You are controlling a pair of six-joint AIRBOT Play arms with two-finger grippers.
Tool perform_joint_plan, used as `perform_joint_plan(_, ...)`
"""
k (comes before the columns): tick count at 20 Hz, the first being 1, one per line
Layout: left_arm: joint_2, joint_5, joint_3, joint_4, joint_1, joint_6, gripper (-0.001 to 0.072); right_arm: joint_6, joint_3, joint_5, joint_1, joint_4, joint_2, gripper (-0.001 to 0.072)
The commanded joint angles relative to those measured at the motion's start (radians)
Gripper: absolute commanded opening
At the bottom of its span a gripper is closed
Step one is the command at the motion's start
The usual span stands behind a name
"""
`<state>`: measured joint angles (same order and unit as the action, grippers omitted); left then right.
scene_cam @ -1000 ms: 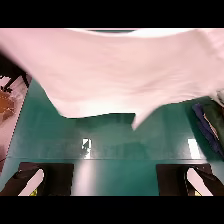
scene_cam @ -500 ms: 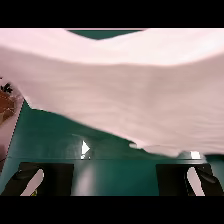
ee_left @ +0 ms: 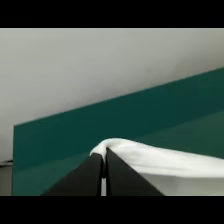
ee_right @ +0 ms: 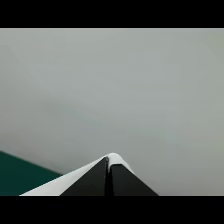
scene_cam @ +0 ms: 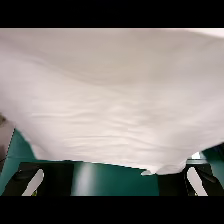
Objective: Fold the shirts.
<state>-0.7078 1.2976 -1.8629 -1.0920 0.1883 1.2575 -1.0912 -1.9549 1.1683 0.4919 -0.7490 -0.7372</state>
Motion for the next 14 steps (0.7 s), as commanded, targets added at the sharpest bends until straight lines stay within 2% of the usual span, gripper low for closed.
perform_joint_plan(1,-0.002,0.006,0.203,0.027,0.0,0.001,0.0022,-0.011,0.161,0.086,0.0,0.087,-0.058,0.0026)
perform_joint_plan(4,-0.002,-0.045,0.384,0.029,0.0,-0.003,0.0022,-0.005,0.338,0.099,-0.011,0.184,-0.125,0.0026)
perform_joint_plan(7,-0.002,-0.176,0.569,0.031,0.0,-0.012,0.0023,0.09,0.457,0.094,-0.097,0.177,-0.223,0.0026)
perform_joint_plan(12,-0.04,-0.465,0.746,0.099,0.0,-0.14,0.0022,0.179,0.538,-0.023,-0.249,0.17,-0.425,0.0026)
perform_joint_plan(14,-0.101,-0.496,0.756,0.153,0.0,-0.205,0.0023,0.185,0.537,-0.08,-0.285,0.171,-0.503,0.0026)
